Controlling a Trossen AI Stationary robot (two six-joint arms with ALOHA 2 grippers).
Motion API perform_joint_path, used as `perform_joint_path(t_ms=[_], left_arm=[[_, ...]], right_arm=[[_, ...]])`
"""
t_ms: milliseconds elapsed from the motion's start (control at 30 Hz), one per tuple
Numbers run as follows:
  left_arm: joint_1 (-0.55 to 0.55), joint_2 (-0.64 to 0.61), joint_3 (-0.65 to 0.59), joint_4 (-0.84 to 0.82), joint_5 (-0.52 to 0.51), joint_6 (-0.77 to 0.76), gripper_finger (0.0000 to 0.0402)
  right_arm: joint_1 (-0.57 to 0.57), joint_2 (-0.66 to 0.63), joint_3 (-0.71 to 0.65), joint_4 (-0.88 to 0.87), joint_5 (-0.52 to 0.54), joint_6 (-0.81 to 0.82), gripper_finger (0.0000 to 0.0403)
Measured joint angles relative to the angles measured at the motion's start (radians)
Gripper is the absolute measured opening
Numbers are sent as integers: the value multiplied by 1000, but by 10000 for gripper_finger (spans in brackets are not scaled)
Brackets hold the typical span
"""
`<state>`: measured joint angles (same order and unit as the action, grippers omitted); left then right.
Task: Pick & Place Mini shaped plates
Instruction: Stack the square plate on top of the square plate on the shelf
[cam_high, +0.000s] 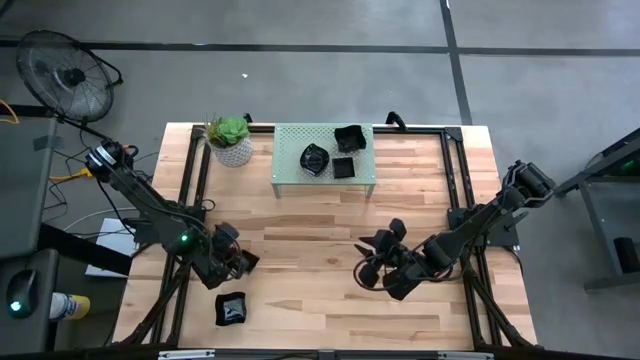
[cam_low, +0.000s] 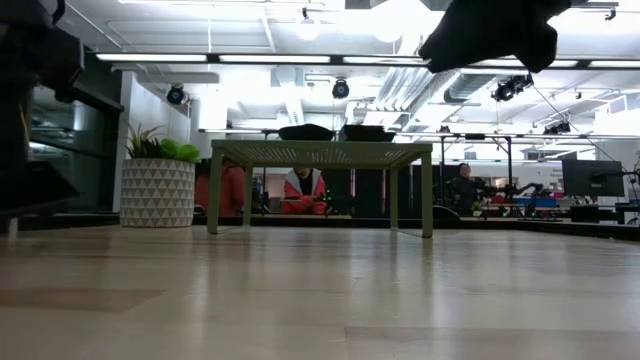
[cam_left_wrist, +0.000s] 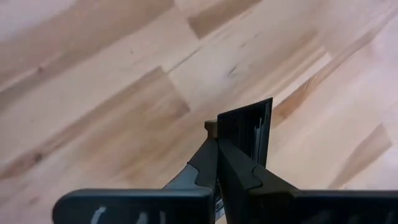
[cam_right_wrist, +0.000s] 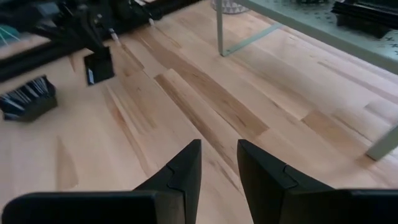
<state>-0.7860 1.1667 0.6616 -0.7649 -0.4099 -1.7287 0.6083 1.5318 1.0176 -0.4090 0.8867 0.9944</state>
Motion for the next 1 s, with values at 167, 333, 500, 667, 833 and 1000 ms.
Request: perform_joint_path(t_ms=[167, 333, 500, 667, 833, 1000], left_arm=[[0, 0, 6, 15, -97, 30, 0], [0, 0, 6, 16, -197, 57, 0], [0, 0, 6, 57, -315, 122, 0], [0, 0, 6, 176, -451, 303, 0], [0, 0, 6, 283, -579, 482, 0], [0, 6, 6, 371, -700, 672, 0]], right_arm=[[-14, 21, 0, 72, 10, 1, 99], [-29, 104, 0, 204, 31, -1, 99], [-33, 213, 0, 393, 123, -24, 99], [-33, 317, 0, 672, 227, -149, 99], [-34, 398, 0, 960, 286, -329, 99], [-48, 445, 1, 1107, 283, -448, 99]])
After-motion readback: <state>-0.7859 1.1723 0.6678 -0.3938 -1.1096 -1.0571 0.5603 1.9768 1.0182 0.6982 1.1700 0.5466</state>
